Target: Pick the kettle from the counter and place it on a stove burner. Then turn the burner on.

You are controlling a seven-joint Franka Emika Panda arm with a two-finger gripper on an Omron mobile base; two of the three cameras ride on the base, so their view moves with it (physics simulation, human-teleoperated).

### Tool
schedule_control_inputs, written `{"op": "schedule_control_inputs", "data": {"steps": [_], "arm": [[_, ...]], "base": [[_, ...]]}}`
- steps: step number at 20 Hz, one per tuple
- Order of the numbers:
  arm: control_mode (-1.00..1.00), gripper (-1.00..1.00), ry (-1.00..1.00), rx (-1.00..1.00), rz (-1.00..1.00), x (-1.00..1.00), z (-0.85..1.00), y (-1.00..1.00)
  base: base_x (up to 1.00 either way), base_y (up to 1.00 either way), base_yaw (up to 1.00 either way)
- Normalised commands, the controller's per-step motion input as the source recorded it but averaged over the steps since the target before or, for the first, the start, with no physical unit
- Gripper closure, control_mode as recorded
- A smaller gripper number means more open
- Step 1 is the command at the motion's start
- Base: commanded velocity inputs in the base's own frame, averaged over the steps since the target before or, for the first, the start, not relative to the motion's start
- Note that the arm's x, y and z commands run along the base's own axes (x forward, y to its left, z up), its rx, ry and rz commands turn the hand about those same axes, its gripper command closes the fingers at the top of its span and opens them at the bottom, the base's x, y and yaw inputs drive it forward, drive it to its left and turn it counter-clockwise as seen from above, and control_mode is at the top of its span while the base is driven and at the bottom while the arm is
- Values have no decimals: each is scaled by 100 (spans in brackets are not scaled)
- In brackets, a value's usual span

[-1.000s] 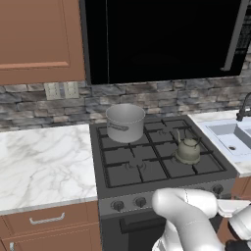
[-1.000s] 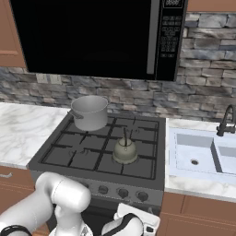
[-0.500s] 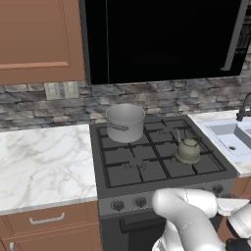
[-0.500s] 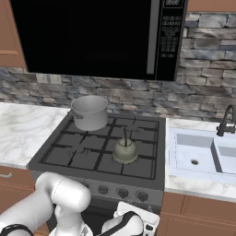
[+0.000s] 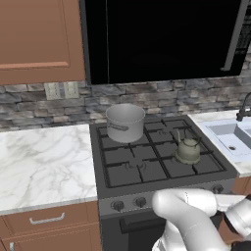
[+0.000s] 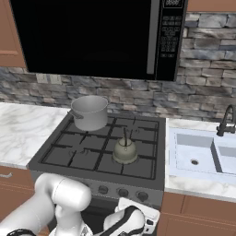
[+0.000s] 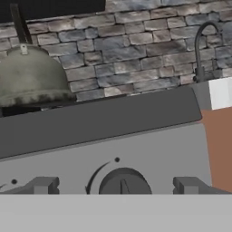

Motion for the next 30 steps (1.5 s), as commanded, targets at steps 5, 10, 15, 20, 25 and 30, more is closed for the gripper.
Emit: {"op": "schedule_control_inputs", "data": {"steps": [5, 10, 15, 20, 25, 30], "arm": [[-100, -100, 0, 0, 0, 15, 0, 0], [-100, -100, 0, 0, 0, 0, 0, 0], [-100, -100, 0, 0, 0, 0, -2, 0], [-100, -100, 0, 0, 0, 0, -5, 0], [-100, -100, 3, 0, 0, 0, -6, 0], [-100, -100, 2, 0, 0, 0, -5, 0]], "base": [[0, 0, 0], [0, 0, 0], [0, 0, 0], [0, 0, 0], [0, 0, 0], [0, 0, 0]]}}
